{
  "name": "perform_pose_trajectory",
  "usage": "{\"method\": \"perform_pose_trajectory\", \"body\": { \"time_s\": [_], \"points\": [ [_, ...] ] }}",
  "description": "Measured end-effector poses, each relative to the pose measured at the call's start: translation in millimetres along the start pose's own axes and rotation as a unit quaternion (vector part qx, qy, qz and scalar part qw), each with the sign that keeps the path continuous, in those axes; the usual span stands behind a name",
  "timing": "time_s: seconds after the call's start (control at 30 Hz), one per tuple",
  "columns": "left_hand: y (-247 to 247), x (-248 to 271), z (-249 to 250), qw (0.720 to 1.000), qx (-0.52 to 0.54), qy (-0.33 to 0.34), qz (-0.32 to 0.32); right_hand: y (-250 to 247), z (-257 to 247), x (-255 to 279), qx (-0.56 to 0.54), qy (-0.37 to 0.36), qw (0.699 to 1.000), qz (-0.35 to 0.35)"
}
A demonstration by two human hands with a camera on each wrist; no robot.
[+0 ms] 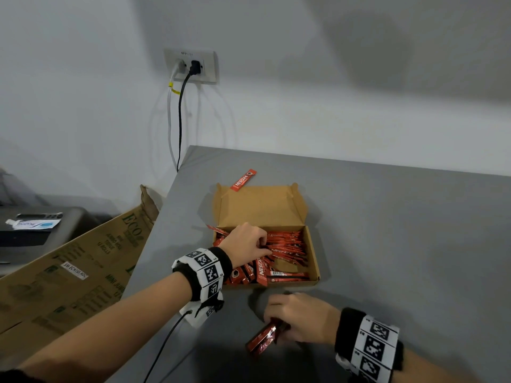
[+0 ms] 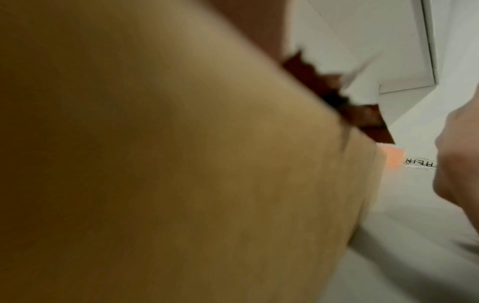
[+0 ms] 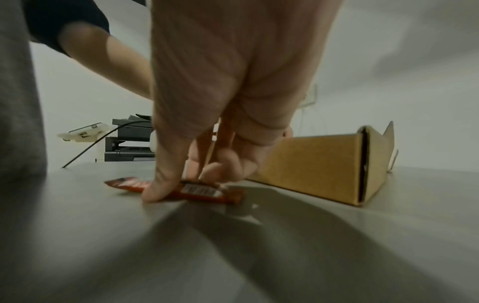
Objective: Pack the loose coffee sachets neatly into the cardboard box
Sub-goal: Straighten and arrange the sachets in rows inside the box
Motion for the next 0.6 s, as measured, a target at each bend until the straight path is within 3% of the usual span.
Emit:
{"method": "perform_pose_trajectory", "body": {
  "time_s": [0.17, 0.3, 0.37, 0.47, 0.6],
  "points": [
    [-1.3, -0.7, 0.3, 1.0, 0.0, -0.004, 0.0, -11.0, 1.9, 1.2, 0.015, -0.003, 0.999, 0.031],
    [-1.2, -0.6, 0.1, 1.0, -0.004, -0.007, 0.004, -46.8, 15.1, 19.8, -0.048, 0.015, 0.99, 0.134],
    [-0.7, -0.9, -0.5, 1.0, 0.005, -0.012, 0.002, -64.2, 33.7, 26.4, -0.08, 0.056, 0.974, 0.204],
    [-0.3, -0.9, -0.7, 1.0, -0.001, -0.01, 0.002, -76.2, 64.2, 26.3, -0.179, 0.118, 0.927, 0.308],
    [0.0, -0.5, -0.3, 1.0, -0.008, -0.013, 0.001, -69.8, 74.9, 13.0, -0.248, 0.143, 0.903, 0.321]
  ]
}}
Point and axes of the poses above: each hand's wrist, its own x-axis away from the middle knuckle, its own y-axis out of the palm, z = x × y, the point moved 3 cm from there along -x, towards the middle knuckle, and after that the axes turned 8 degrees about y, right-handed, at the moved point
